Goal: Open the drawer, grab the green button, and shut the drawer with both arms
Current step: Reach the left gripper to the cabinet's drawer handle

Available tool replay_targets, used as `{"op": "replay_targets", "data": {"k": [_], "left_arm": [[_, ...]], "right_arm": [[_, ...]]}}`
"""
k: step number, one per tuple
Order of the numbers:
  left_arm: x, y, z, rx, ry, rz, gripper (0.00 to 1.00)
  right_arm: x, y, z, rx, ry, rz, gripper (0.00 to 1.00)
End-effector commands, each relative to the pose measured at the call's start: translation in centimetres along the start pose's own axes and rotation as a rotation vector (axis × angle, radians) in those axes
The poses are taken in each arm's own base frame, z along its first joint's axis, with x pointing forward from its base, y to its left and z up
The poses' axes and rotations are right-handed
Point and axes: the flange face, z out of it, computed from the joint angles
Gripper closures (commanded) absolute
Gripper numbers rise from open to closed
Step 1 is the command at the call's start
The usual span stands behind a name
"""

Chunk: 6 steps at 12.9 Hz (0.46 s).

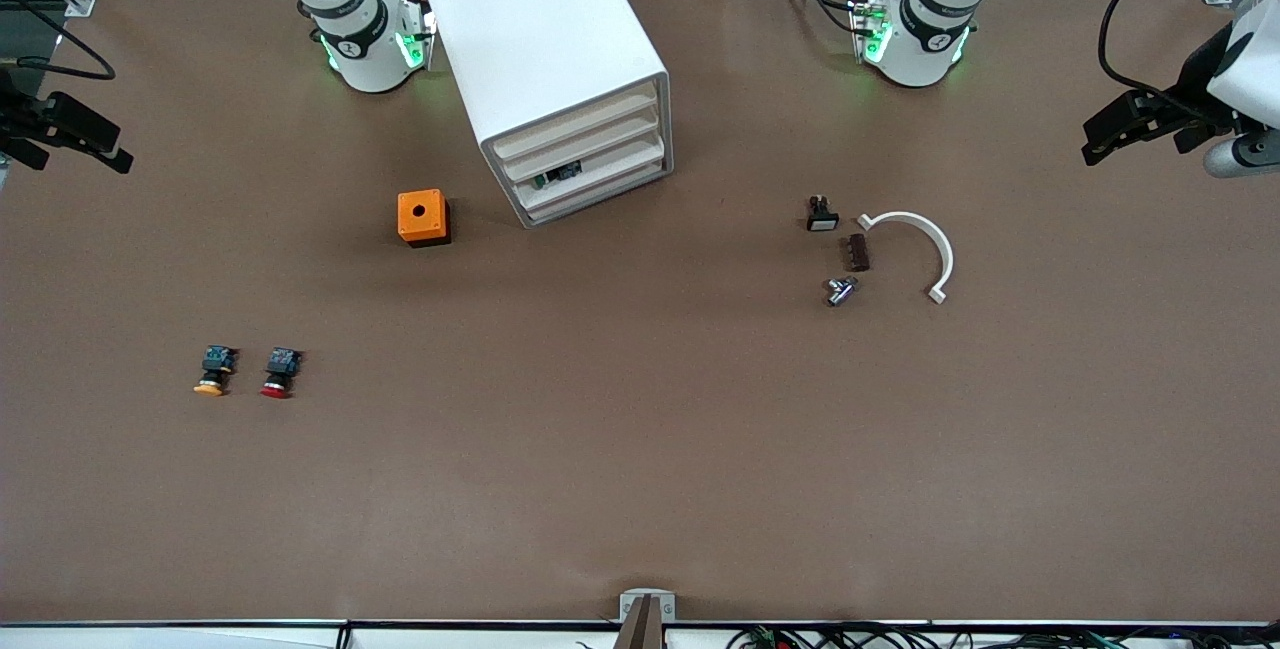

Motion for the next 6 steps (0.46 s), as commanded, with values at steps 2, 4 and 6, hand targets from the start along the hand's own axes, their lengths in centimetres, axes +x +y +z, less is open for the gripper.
{"op": "replay_targets", "data": {"k": [2, 4, 6], "left_arm": [[0.6, -0.4, -0.5, 0.012, 0.008, -0.011, 0.0], [0.8, 0.1, 0.0, 0.014, -0.002, -0.003, 0.0], [2.4, 1.5, 3.4, 0.023, -0.069, 0.003, 0.0]], "right_arm": [[-0.7, 0.2, -0.2, 0.003, 0.01, -0.009, 0.0], [-0.7, 0.0, -0.2, 0.001, 0.012, -0.012, 0.0], [-0.7, 0.0, -0.2, 0.001, 0.01, -0.012, 0.0]]}}
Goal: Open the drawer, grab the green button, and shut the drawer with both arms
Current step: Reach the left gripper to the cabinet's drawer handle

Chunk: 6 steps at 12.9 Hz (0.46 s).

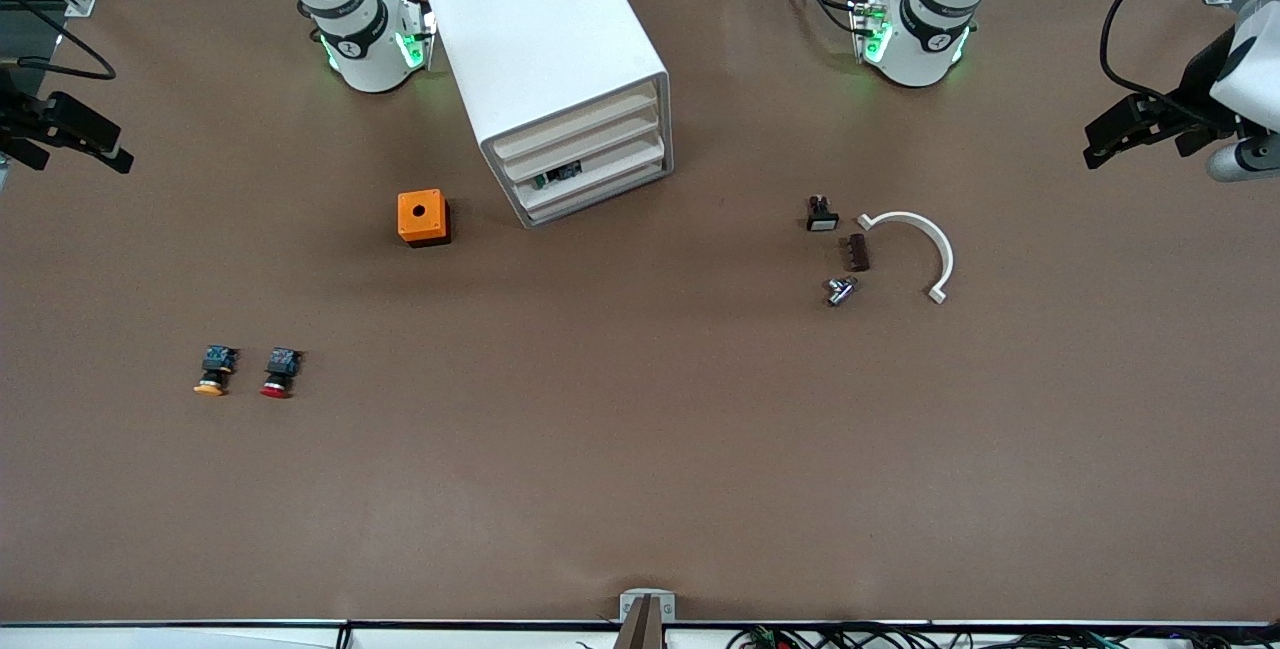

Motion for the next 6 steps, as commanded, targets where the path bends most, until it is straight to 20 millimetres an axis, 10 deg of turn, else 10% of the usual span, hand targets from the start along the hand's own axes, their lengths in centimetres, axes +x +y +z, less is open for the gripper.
{"op": "replay_targets", "data": {"k": [1, 6], "left_arm": [[1.8, 2.4, 3.7, 0.027, -0.084, -0.01, 0.0], [5.5, 9.3, 13.7, 0.048, -0.249, -0.344, 0.0]], "right_arm": [[-0.7, 0.1, -0.2, 0.002, 0.012, -0.01, 0.0], [-0.7, 0.1, -0.2, 0.002, 0.009, -0.01, 0.0]]}}
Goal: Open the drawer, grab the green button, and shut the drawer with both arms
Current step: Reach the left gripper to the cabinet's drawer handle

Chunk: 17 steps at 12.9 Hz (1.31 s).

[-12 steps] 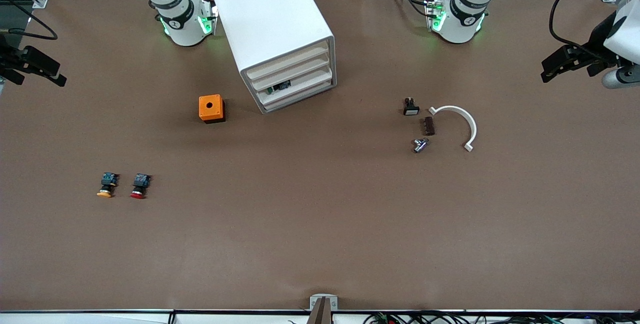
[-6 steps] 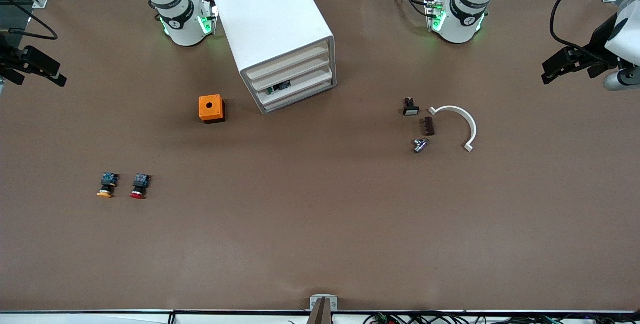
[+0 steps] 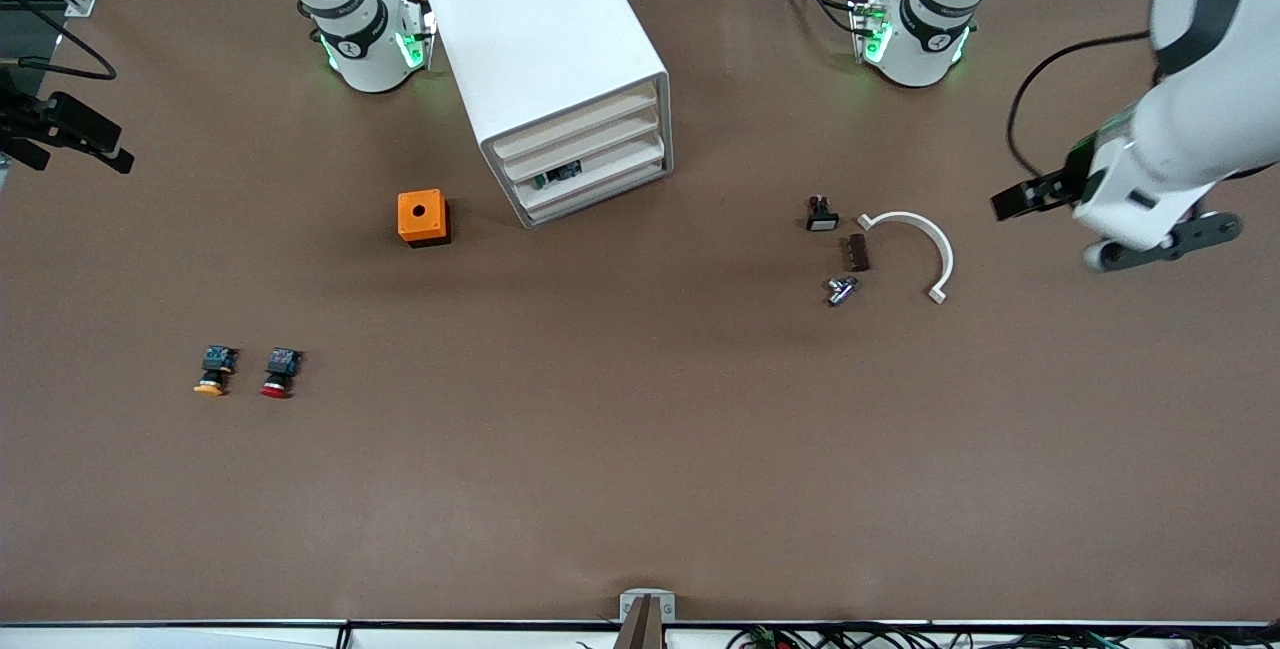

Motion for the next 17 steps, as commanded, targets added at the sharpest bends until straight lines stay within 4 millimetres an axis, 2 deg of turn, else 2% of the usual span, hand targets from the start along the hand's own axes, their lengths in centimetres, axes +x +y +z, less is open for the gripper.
{"op": "replay_targets", "data": {"k": [1, 3, 4, 7, 9, 11, 13, 17], "left_arm": [[2.9, 3.2, 5.0, -0.012, -0.122, -0.181, 0.0], [5.7, 6.0, 8.6, 0.004, -0.194, -0.395, 0.0], [5.3, 9.1, 10.2, 0.035, -0.205, -0.461, 0.0], [3.8, 15.1, 15.7, 0.123, -0.271, -0.647, 0.0], [3.2, 17.8, 19.3, 0.151, -0.382, -0.768, 0.0], [1.5, 20.4, 22.3, 0.207, -0.444, -0.847, 0.0], [-1.9, 24.2, 24.7, 0.247, -0.549, -0.885, 0.0], [-5.8, 28.6, 29.1, 0.349, -0.747, -1.032, 0.0]], "right_arm": [[-0.7, 0.1, -0.3, 0.002, 0.011, -0.009, 0.0], [-0.7, 0.0, -0.3, -0.006, 0.009, -0.013, 0.0], [-0.7, -0.2, -0.5, -0.011, 0.015, -0.016, 0.0], [-0.5, 0.1, -0.8, -0.012, 0.023, -0.008, 0.0], [-0.5, 0.1, -0.8, -0.009, 0.02, -0.008, 0.0], [-0.6, 0.1, -0.7, -0.004, 0.014, -0.007, 0.0], [-0.6, 0.1, -0.7, 0.0, 0.011, -0.007, 0.0], [-0.6, 0.2, -0.6, -0.011, 0.009, -0.013, 0.0]]}}
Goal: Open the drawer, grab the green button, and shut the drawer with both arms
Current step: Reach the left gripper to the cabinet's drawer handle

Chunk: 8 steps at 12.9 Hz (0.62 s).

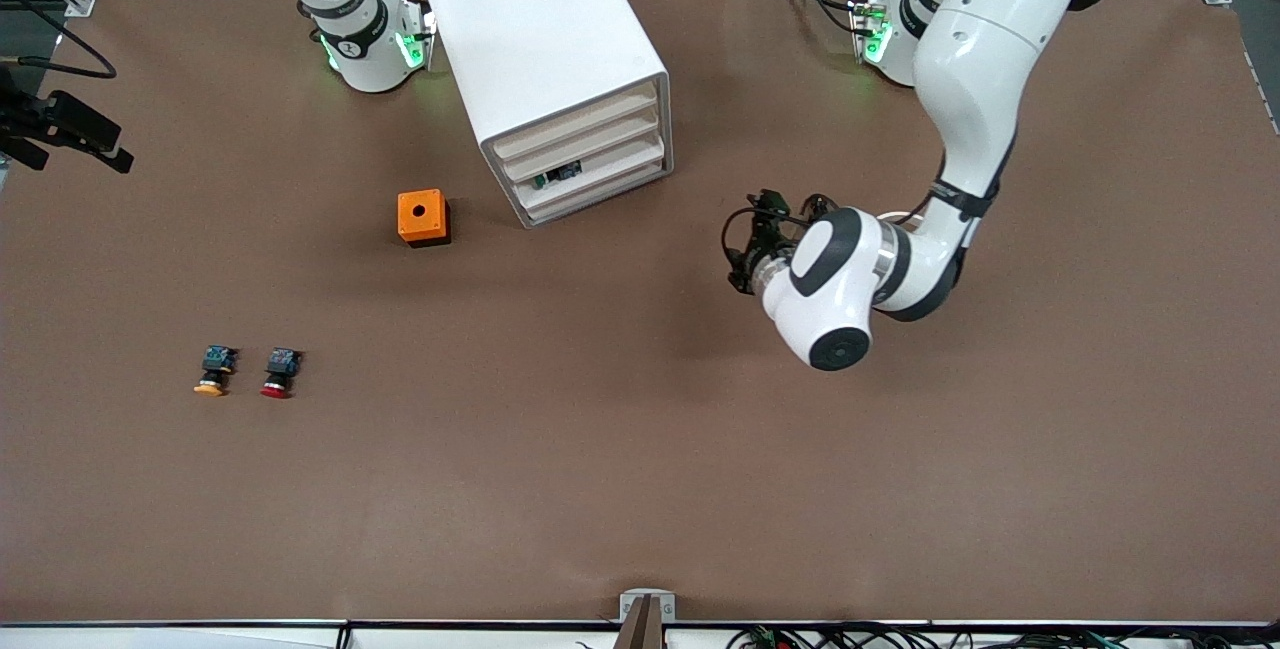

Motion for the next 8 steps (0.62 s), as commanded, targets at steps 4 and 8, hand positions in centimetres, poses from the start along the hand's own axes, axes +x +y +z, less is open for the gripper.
{"op": "replay_targets", "data": {"k": [4, 8], "left_arm": [[-4.0, 3.3, 7.1, 0.134, -0.189, -0.224, 0.18], [-6.1, 3.8, 10.6, 0.218, -0.24, -0.374, 0.32]], "right_arm": [[-0.5, 0.7, -0.3, -0.017, 0.007, -0.063, 0.0], [-0.5, 0.7, -0.4, -0.017, 0.007, -0.063, 0.0]]}}
